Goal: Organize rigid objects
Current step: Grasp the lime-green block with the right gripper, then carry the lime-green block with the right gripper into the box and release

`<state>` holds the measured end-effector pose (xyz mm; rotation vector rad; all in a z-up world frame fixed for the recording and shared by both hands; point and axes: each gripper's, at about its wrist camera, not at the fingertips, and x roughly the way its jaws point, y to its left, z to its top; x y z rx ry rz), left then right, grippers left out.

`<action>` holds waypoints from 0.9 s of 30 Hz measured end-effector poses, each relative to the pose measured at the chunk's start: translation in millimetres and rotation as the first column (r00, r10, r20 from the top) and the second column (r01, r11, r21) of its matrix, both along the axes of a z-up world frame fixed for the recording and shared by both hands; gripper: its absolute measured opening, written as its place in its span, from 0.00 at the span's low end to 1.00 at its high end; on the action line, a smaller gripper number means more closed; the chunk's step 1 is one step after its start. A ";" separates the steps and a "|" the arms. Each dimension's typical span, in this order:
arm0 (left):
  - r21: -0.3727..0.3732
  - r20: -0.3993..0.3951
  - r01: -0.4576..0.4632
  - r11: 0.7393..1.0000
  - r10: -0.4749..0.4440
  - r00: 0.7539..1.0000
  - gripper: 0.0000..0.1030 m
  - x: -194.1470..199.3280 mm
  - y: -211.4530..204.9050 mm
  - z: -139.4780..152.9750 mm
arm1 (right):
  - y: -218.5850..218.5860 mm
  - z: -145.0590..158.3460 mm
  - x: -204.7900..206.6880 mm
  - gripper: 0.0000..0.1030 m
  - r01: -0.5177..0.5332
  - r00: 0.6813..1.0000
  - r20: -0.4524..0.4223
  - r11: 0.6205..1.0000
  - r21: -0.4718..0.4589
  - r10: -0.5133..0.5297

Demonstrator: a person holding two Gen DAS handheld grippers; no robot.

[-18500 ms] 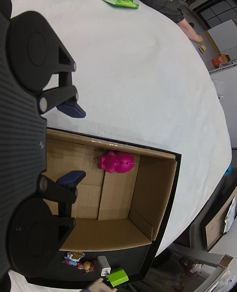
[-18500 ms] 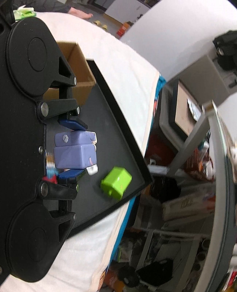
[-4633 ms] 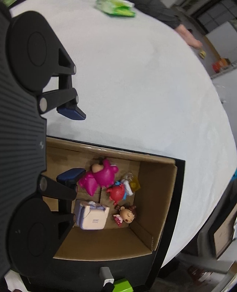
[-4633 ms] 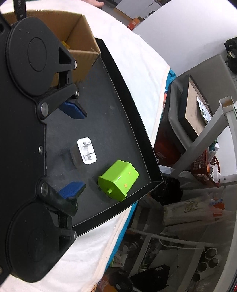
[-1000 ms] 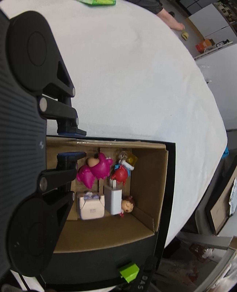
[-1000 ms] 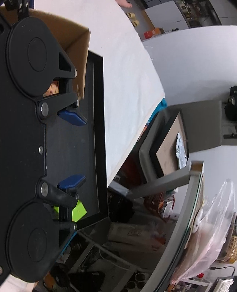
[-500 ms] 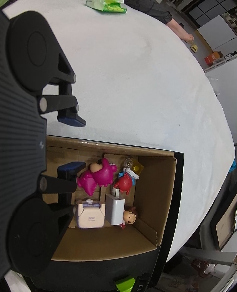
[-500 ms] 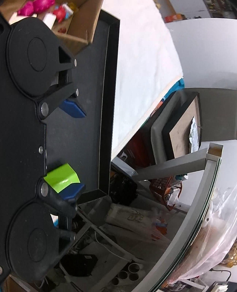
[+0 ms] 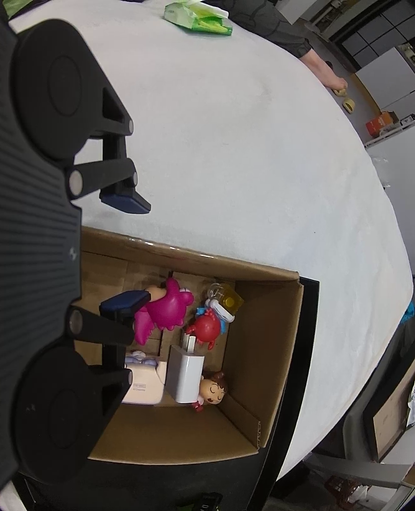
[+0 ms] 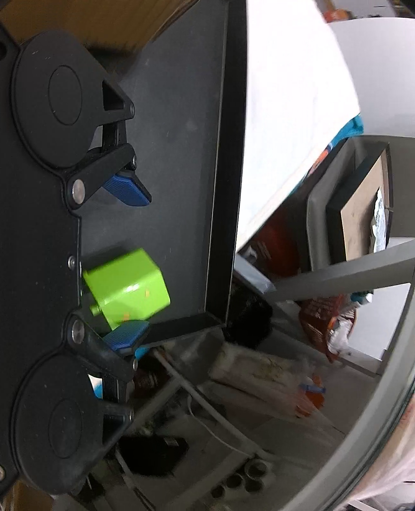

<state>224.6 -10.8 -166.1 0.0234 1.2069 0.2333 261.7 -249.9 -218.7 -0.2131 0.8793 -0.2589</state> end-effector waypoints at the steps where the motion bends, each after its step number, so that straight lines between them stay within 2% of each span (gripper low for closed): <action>1: 0.000 -0.002 -0.003 1.000 0.003 1.000 0.50 0.0 -0.3 -0.5 | -1.8 -2.0 -0.6 0.71 0.002 1.000 -0.001 1.000 -0.002 -0.002; 2: 0.000 -0.002 -0.004 1.000 0.004 1.000 0.50 -0.3 -0.7 -0.4 | -4.6 -3.9 0.1 0.66 0.013 1.000 -0.016 1.000 0.004 -0.013; 3: 0.003 -0.002 -0.005 1.000 0.005 1.000 0.50 -1.2 -1.0 0.0 | -8.5 -6.2 0.7 0.55 0.028 0.999 -0.036 0.999 0.019 -0.027; 5: 0.009 -0.003 -0.009 1.000 0.009 1.000 0.51 -2.4 -0.7 0.3 | -14.7 -8.3 0.4 0.50 0.053 0.998 -0.049 0.998 0.037 -0.051; 11: 0.012 -0.006 -0.016 1.000 0.016 1.000 0.51 -10.1 1.6 0.4 | -11.2 10.6 -12.4 0.49 0.022 1.000 0.018 0.990 0.137 -0.025; 17: 0.000 0.003 -0.027 1.000 0.027 1.000 0.51 -16.4 6.2 2.3 | -14.1 24.8 -18.1 0.49 0.011 0.998 0.049 0.957 0.291 -0.027; 23: -0.012 0.026 -0.009 1.000 0.010 1.000 0.51 -20.6 9.9 8.8 | -8.2 36.0 -20.8 0.49 -0.023 0.998 0.067 0.932 0.363 -0.001; 27: -0.022 0.037 -0.010 1.000 0.010 0.999 0.51 -22.3 15.0 11.8 | 2.9 48.6 -25.4 0.49 -0.057 0.995 0.097 0.938 0.341 0.025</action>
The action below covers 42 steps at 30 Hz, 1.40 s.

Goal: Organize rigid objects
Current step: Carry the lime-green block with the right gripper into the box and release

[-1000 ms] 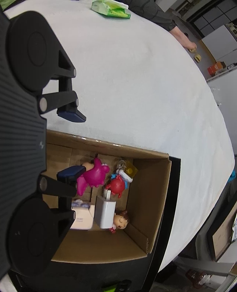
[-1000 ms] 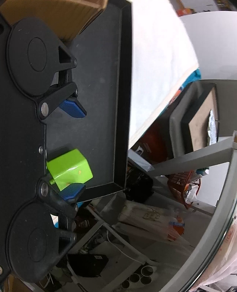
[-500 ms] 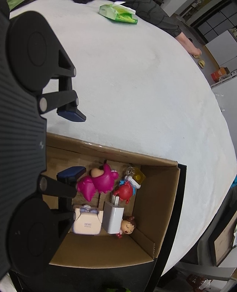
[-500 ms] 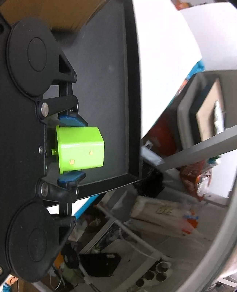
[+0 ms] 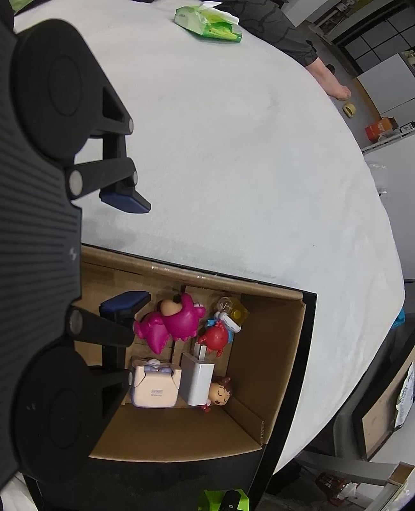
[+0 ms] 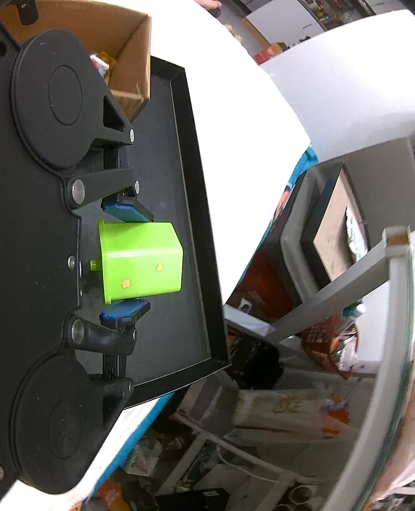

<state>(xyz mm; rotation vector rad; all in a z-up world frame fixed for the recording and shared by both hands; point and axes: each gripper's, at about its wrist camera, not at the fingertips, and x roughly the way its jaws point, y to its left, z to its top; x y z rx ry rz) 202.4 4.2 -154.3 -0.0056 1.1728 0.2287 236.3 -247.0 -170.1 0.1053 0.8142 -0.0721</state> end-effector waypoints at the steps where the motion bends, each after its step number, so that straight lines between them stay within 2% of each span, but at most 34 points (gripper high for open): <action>1: -0.003 0.003 0.001 1.000 -0.001 1.000 0.51 -0.4 1.6 0.4 | 2.3 4.8 -0.5 0.49 -0.007 1.000 0.012 1.000 -0.001 0.007; 5: -0.013 0.004 0.003 1.000 -0.002 1.000 0.51 -2.4 7.9 0.4 | 12.0 21.7 -4.6 0.49 -0.034 0.998 0.051 0.999 0.006 0.034; 13: -0.043 0.009 0.009 0.999 -0.009 1.000 0.51 -5.6 18.2 -2.2 | 44.2 39.7 -12.6 0.49 -0.154 0.984 0.102 0.987 0.049 0.149; 21: -0.065 0.013 0.062 0.996 -0.061 0.998 0.51 -5.7 18.3 -4.4 | 72.6 42.9 -17.1 0.49 -0.248 0.965 0.103 0.967 0.060 0.241; 34: -0.137 0.029 0.045 0.990 -0.041 0.999 0.50 -4.4 34.0 -10.9 | 128.7 21.8 -18.6 0.49 -0.385 0.923 0.027 0.922 0.041 0.384; 38: -0.147 0.029 0.042 0.988 -0.038 0.999 0.49 -4.0 34.9 -13.3 | 139.3 11.8 -15.5 0.49 -0.394 0.919 -0.010 0.919 0.025 0.395; 42: -0.169 0.028 0.046 0.984 -0.042 0.999 0.47 -3.4 35.6 -16.1 | 147.4 11.1 -14.4 0.50 -0.407 0.913 -0.008 0.913 0.018 0.408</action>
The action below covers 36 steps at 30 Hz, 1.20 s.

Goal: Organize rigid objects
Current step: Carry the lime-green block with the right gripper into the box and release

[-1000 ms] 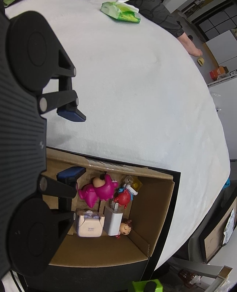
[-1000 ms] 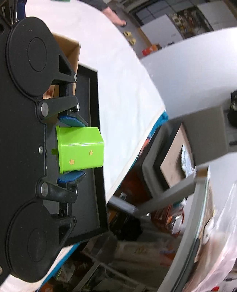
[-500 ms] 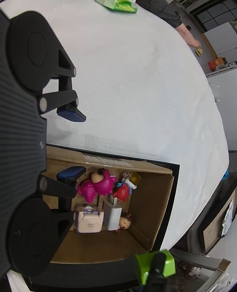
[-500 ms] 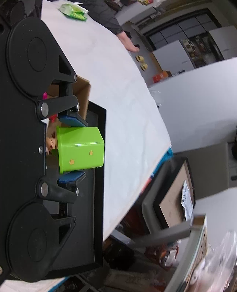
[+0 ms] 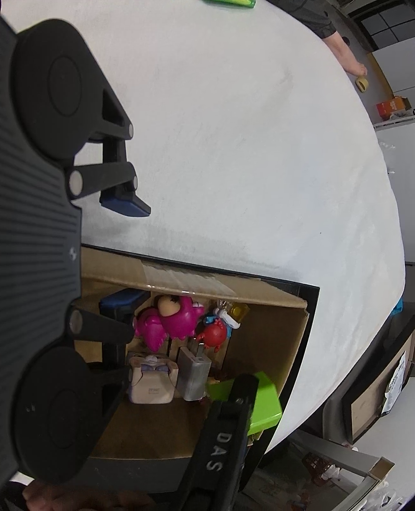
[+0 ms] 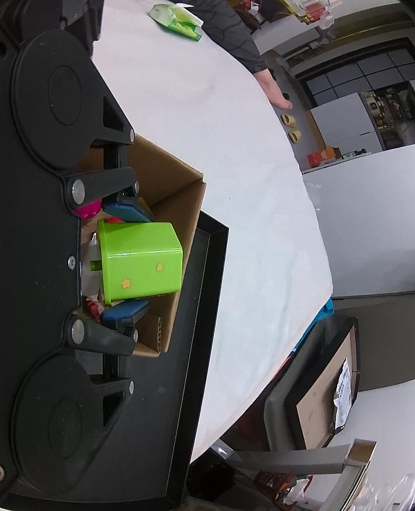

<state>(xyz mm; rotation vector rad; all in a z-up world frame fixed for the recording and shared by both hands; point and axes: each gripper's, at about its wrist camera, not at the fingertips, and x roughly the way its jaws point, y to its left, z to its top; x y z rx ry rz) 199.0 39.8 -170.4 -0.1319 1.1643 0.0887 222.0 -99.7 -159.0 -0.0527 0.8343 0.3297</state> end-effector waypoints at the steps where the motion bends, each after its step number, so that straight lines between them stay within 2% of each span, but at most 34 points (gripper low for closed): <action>1: -0.006 0.000 -0.001 1.000 0.001 1.000 0.47 0.4 0.6 -0.8 | 2.9 0.3 -1.1 0.50 -0.012 1.000 0.008 1.000 -0.004 0.012; 4: -0.021 0.001 -0.007 1.000 0.007 1.000 0.45 0.8 2.8 -2.7 | 10.8 1.3 -2.5 0.52 -0.029 0.999 0.029 0.999 -0.028 0.030; 7: -0.050 -0.006 -0.005 0.999 0.005 1.000 0.28 1.4 3.6 -6.0 | 14.4 4.6 -0.9 0.54 -0.023 0.999 0.038 0.999 -0.030 0.024; 9: -0.085 -0.004 0.004 0.996 -0.004 1.000 0.14 1.3 2.6 -6.5 | 14.8 6.6 -0.2 0.55 -0.016 0.999 0.041 1.000 -0.026 0.017; 18: -0.052 0.006 0.011 0.999 -0.010 1.000 0.13 -0.8 -7.5 -4.6 | 13.9 2.1 4.1 0.55 -0.005 1.000 0.027 0.999 -0.036 0.006; 27: -0.017 -0.011 -0.007 1.000 0.007 1.000 0.12 3.5 -14.0 -4.2 | -2.3 11.1 -5.4 0.55 0.004 1.000 0.026 1.000 0.001 -0.004; 30: 0.000 -0.039 -0.016 1.000 0.016 0.999 0.12 5.6 -17.3 -2.9 | -10.2 18.8 -16.1 0.60 0.020 0.999 0.036 1.000 0.004 -0.020; 32: 0.005 -0.053 -0.021 1.000 0.022 0.998 0.13 6.2 -18.4 0.6 | -14.4 23.8 -23.8 0.61 0.036 0.999 0.029 0.999 0.002 -0.036; 36: 0.020 -0.021 -0.008 1.000 0.008 1.000 0.15 0.2 -24.2 21.1 | -21.2 33.5 -37.7 0.63 0.056 0.998 0.035 0.998 0.003 -0.056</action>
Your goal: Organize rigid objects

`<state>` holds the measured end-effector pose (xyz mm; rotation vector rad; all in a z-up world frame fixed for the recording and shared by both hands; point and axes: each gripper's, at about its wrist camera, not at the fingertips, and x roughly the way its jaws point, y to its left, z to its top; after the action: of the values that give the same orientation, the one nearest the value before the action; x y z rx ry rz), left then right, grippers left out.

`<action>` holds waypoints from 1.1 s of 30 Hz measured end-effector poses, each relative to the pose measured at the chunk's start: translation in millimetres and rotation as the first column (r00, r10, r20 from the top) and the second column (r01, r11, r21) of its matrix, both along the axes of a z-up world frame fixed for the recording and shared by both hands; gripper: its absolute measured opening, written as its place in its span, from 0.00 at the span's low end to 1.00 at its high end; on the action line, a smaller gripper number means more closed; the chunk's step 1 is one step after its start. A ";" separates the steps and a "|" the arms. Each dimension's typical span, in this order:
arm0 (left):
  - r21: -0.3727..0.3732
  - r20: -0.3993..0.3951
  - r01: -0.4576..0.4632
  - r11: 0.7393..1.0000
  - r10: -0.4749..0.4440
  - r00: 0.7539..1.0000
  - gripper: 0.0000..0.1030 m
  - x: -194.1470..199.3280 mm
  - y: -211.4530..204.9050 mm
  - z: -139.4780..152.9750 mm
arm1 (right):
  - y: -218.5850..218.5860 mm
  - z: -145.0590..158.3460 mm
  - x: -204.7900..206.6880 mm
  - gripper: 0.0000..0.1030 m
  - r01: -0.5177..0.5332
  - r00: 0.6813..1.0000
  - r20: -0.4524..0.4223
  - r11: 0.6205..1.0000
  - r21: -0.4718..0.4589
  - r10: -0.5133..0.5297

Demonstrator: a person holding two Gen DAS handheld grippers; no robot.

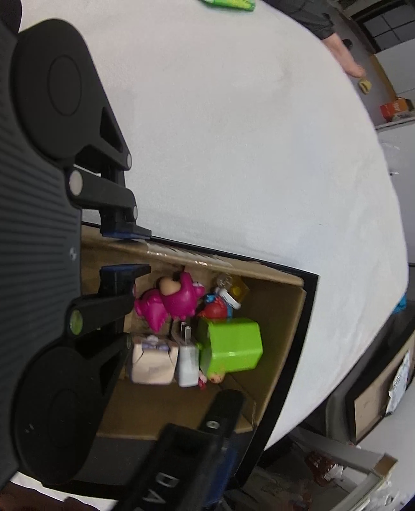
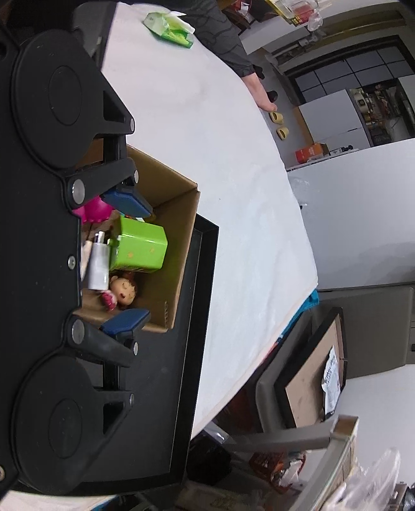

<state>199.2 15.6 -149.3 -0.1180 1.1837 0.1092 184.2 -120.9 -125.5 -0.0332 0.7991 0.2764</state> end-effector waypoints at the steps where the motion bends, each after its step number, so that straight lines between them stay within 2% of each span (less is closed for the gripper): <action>1: 0.001 0.006 0.004 1.000 -0.004 1.000 0.15 -2.5 -1.5 4.8 | -2.7 2.5 -3.2 0.64 0.012 1.000 -0.001 1.000 0.005 -0.012; 3: 0.002 0.016 0.008 1.000 -0.008 1.000 0.16 -8.2 -3.4 14.5 | -8.8 7.9 -10.6 0.65 0.036 0.999 -0.005 0.999 0.024 -0.036; 7: -0.008 0.033 0.016 1.000 -0.016 0.999 0.16 -22.8 -4.7 30.0 | -20.7 24.8 -30.8 0.76 0.056 0.998 0.027 0.998 0.030 -0.057; 11: -0.005 0.048 0.031 0.999 -0.031 0.998 0.20 -38.0 -10.3 42.8 | -33.7 40.8 -47.6 0.78 0.077 0.996 0.040 0.995 0.064 -0.080; 13: -0.006 0.051 0.032 0.999 -0.031 0.998 0.24 -44.9 -13.2 48.9 | -37.5 46.8 -56.1 0.80 0.094 0.994 0.049 0.994 0.054 -0.097; 17: 0.002 0.072 0.050 0.999 -0.050 0.996 0.40 -58.7 -18.8 63.0 | -48.3 60.7 -75.1 0.86 0.127 0.989 0.066 0.989 0.076 -0.132; 22: 0.011 0.101 0.059 0.998 -0.060 0.993 0.53 -77.0 -20.3 82.1 | -58.2 78.9 -98.6 1.00 0.176 0.977 0.104 0.980 0.093 -0.185; 26: 0.007 0.124 0.063 0.998 -0.063 0.990 0.58 -90.2 -18.6 94.1 | -64.8 89.6 -117.4 1.00 0.201 0.969 0.121 0.973 0.110 -0.213; 33: 0.002 0.167 0.081 0.997 -0.080 0.983 0.73 -120.1 -18.9 111.0 | -75.8 107.1 -150.6 1.00 0.252 0.951 0.147 0.958 0.136 -0.271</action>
<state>79.1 -3.3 -38.3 -0.0814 1.0195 0.0244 33.7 -196.7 -18.4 0.1567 0.6141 0.0664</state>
